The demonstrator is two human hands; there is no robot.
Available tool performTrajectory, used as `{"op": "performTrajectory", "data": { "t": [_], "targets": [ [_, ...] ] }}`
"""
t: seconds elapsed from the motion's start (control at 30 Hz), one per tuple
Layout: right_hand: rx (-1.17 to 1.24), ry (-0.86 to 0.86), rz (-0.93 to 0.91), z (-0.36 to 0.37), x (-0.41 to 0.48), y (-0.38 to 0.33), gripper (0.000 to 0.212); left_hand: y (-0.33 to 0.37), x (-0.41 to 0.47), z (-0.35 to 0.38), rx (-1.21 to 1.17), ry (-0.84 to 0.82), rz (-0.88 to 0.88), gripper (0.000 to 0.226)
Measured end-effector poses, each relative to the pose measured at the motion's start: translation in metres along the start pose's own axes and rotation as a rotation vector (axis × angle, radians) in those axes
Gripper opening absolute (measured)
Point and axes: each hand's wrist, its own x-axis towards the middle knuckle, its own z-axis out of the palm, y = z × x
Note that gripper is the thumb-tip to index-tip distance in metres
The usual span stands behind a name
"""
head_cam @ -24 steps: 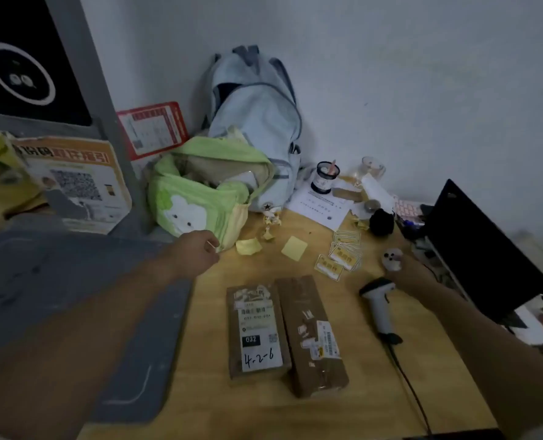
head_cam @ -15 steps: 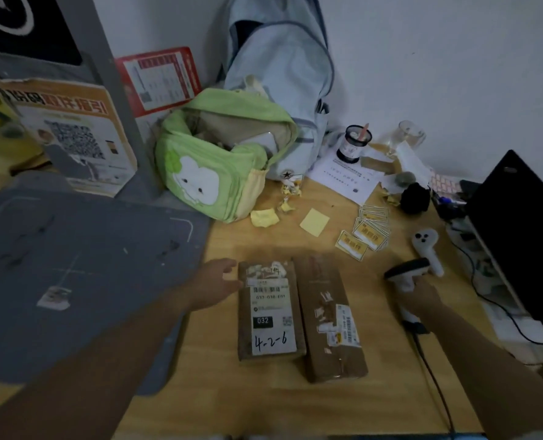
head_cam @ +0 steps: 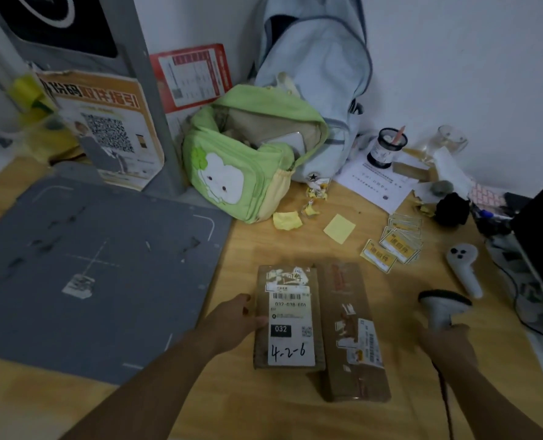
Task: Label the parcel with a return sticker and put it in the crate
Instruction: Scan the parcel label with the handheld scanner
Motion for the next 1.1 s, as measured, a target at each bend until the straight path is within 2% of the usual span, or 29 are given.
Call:
{"op": "performTrajectory", "data": {
  "t": [0.1,0.2,0.33,0.53,0.67,0.8,0.9,1.03,1.1],
  "targets": [
    [0.105,-0.045,0.112,-0.006,0.013,0.011,0.062,0.003,-0.01,0.003,0.103,-0.031,0.0,0.057],
    [0.231,-0.09,0.073,-0.026,-0.017,-0.003,0.037,0.001,-0.024,0.012,0.114,-0.07,0.02,0.047],
    [0.387,-0.131,-0.075,-0.054,-0.062,-0.019,0.043,0.001,-0.04,0.018,0.107,-0.052,0.03,0.046],
    [0.554,-0.339,-0.277,-0.093,-0.137,-0.06,0.024,0.007,-0.059,0.027,0.064,0.089,0.162,0.047],
    [0.605,-0.454,-0.356,-0.113,-0.192,-0.086,0.009,0.012,-0.071,0.027,0.16,0.029,0.255,0.061],
    [0.568,-0.581,-0.377,-0.119,-0.232,-0.094,0.026,0.012,-0.075,0.024,0.241,0.053,0.302,0.062],
    [0.515,-0.557,-0.385,-0.114,-0.252,-0.093,0.04,0.013,-0.079,0.021,0.281,-0.015,0.339,0.06],
    [0.522,-0.568,-0.389,-0.103,-0.28,-0.087,0.04,0.012,-0.073,0.019,0.474,-0.025,0.355,0.053],
    [0.522,-0.56,-0.388,-0.097,-0.285,-0.084,0.051,0.014,-0.07,0.018,0.512,-0.037,0.362,0.053]
  ]
}}
